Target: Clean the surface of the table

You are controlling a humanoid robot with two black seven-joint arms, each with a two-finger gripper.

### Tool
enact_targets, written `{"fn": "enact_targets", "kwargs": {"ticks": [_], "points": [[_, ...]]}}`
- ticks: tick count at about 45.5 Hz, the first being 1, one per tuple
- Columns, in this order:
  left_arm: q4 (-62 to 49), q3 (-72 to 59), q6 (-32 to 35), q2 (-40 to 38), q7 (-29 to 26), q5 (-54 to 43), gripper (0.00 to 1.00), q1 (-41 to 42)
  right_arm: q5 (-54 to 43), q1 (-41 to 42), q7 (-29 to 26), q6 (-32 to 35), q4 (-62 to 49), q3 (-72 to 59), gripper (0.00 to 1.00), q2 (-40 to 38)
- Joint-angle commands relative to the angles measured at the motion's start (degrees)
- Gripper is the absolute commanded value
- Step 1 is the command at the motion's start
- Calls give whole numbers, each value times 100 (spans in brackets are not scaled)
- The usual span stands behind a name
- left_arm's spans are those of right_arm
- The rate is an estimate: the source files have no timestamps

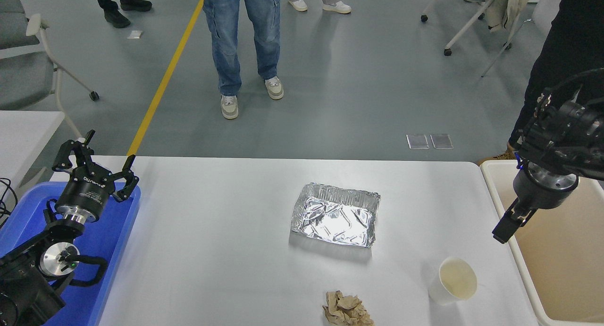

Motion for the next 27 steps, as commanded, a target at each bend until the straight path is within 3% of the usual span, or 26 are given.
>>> {"fn": "enact_targets", "kwargs": {"ticks": [1,15,27], "points": [[0,0,6,0,0,0,100,0,190,-339,-10,-98,145,293,98,-50],[0,9,-3,0,0,0,100,0,1131,-744,-10,-63,303,663,98,-252],[0,0,-3,0,0,0,100,0,1263,-1148,-54,-247,207,830,98,-401]]}}
